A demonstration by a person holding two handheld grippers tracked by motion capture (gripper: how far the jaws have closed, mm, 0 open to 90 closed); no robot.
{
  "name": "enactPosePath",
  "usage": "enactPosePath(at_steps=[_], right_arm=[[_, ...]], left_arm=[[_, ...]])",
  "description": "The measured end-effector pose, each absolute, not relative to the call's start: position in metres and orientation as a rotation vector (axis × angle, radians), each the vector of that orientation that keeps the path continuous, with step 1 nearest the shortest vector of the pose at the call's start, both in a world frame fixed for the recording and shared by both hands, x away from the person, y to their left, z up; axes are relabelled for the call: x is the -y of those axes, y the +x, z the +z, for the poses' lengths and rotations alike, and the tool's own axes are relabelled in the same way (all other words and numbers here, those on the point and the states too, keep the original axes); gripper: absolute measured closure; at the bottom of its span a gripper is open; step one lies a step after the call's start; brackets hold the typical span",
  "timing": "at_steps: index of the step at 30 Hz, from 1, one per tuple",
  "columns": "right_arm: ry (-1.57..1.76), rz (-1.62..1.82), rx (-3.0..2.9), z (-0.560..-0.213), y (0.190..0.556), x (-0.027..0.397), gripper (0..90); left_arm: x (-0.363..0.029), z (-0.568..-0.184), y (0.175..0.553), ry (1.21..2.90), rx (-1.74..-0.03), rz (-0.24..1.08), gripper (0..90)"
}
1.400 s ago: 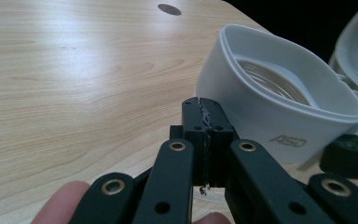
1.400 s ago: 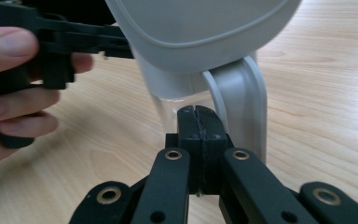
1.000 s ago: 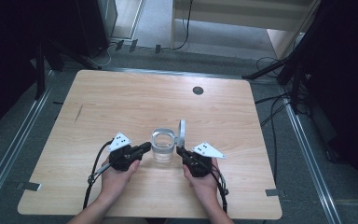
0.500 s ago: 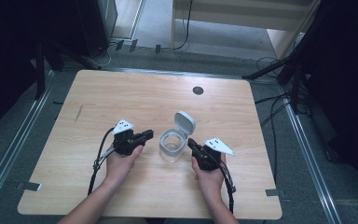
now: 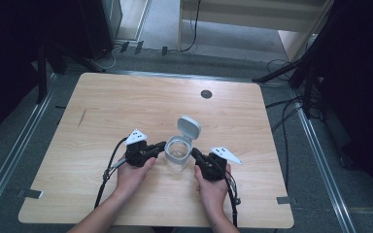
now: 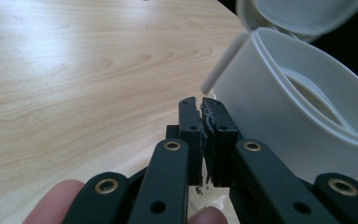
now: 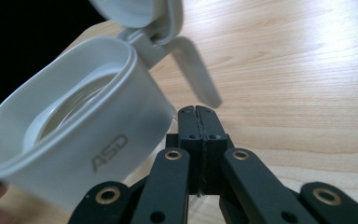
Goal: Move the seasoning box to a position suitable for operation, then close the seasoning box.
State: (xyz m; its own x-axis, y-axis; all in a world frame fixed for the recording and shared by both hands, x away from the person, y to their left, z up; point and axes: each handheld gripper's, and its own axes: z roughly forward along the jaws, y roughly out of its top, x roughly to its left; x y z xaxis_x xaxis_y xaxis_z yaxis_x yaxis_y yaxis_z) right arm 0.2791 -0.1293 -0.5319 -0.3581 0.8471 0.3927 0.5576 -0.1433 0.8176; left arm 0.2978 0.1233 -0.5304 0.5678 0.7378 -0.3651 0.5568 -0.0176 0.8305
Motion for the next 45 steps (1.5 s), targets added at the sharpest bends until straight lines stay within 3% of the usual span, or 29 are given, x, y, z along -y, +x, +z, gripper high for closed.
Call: enactPosePath(at_steps=[9, 12, 18, 19, 20, 22, 25, 30, 32, 36, 39, 45], right_arm=[[1.571, 1.49, -1.833, -0.529, 0.287, 0.118, 90.0], [1.525, 1.486, -1.859, -0.527, 0.289, 0.115, 90.0], [1.396, 1.493, -1.866, -0.513, 0.303, 0.124, 90.0], [1.384, 1.499, -1.891, -0.509, 0.31, 0.127, 90.0], [1.363, 1.505, -1.905, -0.503, 0.319, 0.129, 90.0], [1.336, 1.508, -1.918, -0.497, 0.328, 0.13, 90.0], [1.322, 1.523, -1.938, -0.487, 0.34, 0.129, 90.0], [1.277, 1.546, -1.941, -0.475, 0.349, 0.125, 90.0], [1.247, 1.571, -1.956, -0.467, 0.352, 0.122, 90.0], [1.245, 1.596, -1.957, -0.461, 0.355, 0.121, 90.0], [1.217, 1.636, -1.981, -0.456, 0.356, 0.121, 90.0], [1.123, 1.68, -2.051, -0.453, 0.336, 0.123, 90.0]], left_arm=[[-0.127, -0.53, 0.27, 1.699, -1.095, 0.254, 86.3], [-0.135, -0.53, 0.266, 1.685, -1.096, 0.28, 80.0], [-0.182, -0.532, 0.258, 1.598, -1.186, 0.415, 37.4], [-0.191, -0.534, 0.257, 1.596, -1.209, 0.435, 37.4], [-0.207, -0.537, 0.254, 1.585, -1.25, 0.453, 26.5], [-0.236, -0.542, 0.248, 1.559, -1.319, 0.466, 21.1], [-0.287, -0.549, 0.233, 1.5, -1.435, 0.504, 17.9], [-0.318, -0.549, 0.219, 1.495, -1.476, 0.573, 16.7], [-0.329, -0.551, 0.216, 1.453, -1.506, 0.528, 16.8], [-0.328, -0.553, 0.217, 1.453, -1.502, 0.512, 16.8], [-0.316, -0.553, 0.218, 1.524, -1.485, 0.574, 17.0], [-0.317, -0.553, 0.218, 1.51, -1.495, 0.565, 16.9]])
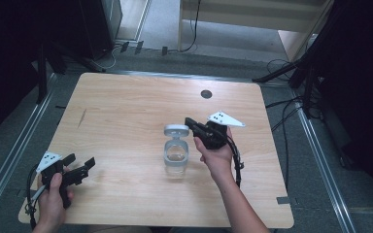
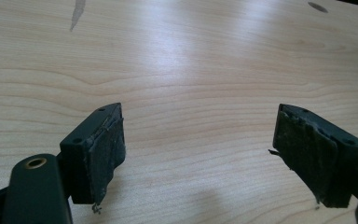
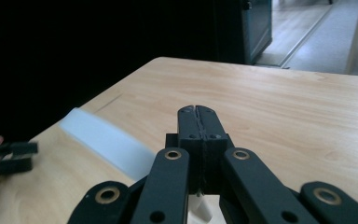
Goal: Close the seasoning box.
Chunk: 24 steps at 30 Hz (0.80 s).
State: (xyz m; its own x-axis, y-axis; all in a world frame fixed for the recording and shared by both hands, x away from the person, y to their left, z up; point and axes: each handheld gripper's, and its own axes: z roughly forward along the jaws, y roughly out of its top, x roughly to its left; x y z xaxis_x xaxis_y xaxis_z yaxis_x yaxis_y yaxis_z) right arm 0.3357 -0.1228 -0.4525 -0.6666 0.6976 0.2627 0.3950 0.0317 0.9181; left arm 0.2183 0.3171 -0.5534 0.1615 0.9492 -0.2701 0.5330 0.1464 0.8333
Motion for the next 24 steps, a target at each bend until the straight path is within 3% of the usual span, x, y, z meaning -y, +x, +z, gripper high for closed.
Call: enactPosePath(at_steps=[8, 12, 13, 14, 16, 24], right_arm=[[1.093, 1.654, -2.034, -0.457, 0.303, 0.137, 86.9], [1.157, 1.53, -1.922, -0.466, 0.293, 0.167, 44.2], [1.157, 1.53, -1.922, -0.466, 0.293, 0.167, 44.2], [1.201, 1.474, -1.911, -0.47, 0.29, 0.178, 30.1], [1.233, 1.439, -1.883, -0.476, 0.286, 0.191, 18.6], [1.354, 1.384, -1.809, -0.496, 0.274, 0.243, 12.7]], left_arm=[[-0.317, -0.553, 0.218, 1.509, -1.499, 0.57, 16.9], [-0.317, -0.554, 0.219, 1.5, -1.501, 0.562, 16.9], [-0.317, -0.554, 0.219, 1.5, -1.501, 0.562, 16.9], [-0.318, -0.554, 0.219, 1.501, -1.5, 0.561, 16.9], [-0.318, -0.554, 0.219, 1.502, -1.5, 0.56, 16.8], [-0.318, -0.554, 0.219, 1.5, -1.504, 0.562, 16.7]])
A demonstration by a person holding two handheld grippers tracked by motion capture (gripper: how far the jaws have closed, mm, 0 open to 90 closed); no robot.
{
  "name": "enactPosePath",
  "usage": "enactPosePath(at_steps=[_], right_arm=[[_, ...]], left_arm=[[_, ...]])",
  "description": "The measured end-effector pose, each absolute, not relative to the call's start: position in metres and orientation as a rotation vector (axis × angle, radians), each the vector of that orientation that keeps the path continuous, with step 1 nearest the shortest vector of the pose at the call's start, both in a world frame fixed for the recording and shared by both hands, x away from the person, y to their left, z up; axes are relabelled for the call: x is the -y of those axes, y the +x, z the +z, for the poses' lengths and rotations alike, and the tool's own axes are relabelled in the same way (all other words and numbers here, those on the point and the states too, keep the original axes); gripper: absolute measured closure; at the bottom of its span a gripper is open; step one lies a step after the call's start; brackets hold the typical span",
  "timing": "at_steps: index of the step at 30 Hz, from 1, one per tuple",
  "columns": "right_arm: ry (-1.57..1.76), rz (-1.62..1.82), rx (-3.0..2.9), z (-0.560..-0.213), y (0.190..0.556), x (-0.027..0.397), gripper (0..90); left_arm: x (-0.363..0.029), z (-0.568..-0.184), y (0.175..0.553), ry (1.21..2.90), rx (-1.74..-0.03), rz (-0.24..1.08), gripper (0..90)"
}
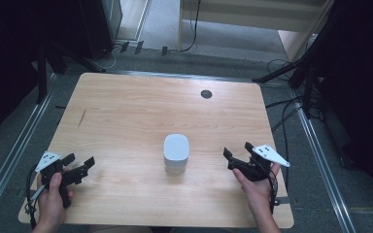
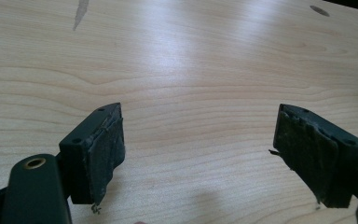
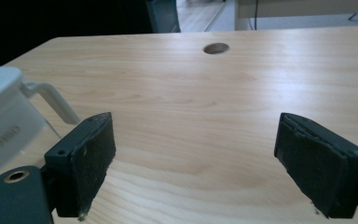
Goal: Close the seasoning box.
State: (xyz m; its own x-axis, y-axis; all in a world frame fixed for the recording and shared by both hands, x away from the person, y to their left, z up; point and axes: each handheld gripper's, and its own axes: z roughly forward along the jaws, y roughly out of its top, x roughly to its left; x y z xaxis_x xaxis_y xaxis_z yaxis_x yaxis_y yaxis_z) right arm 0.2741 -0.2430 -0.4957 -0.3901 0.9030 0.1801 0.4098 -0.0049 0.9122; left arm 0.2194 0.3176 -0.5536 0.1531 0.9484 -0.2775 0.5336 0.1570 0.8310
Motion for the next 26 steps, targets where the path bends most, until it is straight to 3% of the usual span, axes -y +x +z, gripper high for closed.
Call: enactPosePath(at_steps=[16, 26], right_arm=[[1.528, 1.209, -1.728, -0.536, 0.235, 0.329, 12.0], [1.568, 1.189, -1.687, -0.539, 0.225, 0.34, 12.2]], left_arm=[[-0.318, -0.554, 0.22, 1.499, -1.506, 0.551, 16.3], [-0.321, -0.554, 0.221, 1.477, -1.518, 0.54, 14.9]])
